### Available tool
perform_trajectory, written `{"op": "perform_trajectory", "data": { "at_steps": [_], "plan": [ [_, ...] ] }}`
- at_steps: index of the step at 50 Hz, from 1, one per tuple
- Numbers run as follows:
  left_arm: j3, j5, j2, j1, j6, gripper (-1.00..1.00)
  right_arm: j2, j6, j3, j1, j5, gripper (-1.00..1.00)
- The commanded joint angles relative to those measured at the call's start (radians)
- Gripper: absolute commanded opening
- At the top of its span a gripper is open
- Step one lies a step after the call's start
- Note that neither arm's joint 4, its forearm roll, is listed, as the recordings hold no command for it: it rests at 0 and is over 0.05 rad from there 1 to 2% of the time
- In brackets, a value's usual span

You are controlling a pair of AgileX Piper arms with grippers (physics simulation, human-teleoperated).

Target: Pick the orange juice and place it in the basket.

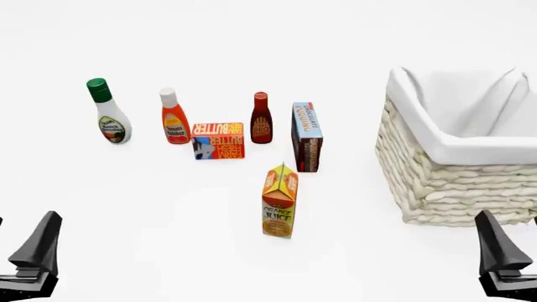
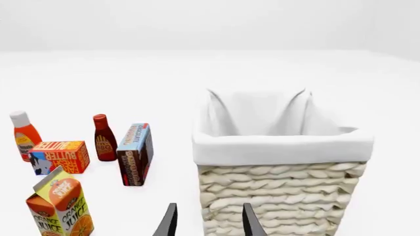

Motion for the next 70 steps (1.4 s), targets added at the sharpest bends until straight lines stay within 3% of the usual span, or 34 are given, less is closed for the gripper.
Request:
{"op": "perform_trajectory", "data": {
  "at_steps": [1,3,16,36,40,66,70],
  "plan": [
    [0.0,0.0,0.0,0.0,0.0,1.0,0.012,0.015,-0.004,0.01,-0.006,1.0],
    [0.0,0.0,0.0,0.0,0.0,1.0,0.0,0.045,-0.004,0.011,-0.001,1.0],
    [0.0,0.0,0.0,0.0,0.0,1.0,0.02,0.041,-0.032,0.079,0.038,1.0],
    [0.0,0.0,0.0,0.0,0.0,1.0,0.263,0.057,-0.125,0.218,-0.048,1.0],
    [0.0,0.0,0.0,0.0,0.0,1.0,0.318,0.102,-0.166,0.274,-0.048,1.0],
    [0.0,0.0,0.0,0.0,0.0,1.0,0.573,0.08,-0.349,0.359,0.039,1.0],
    [0.0,0.0,0.0,0.0,0.0,1.0,0.63,0.071,-0.382,0.406,0.052,1.0]
  ]
}}
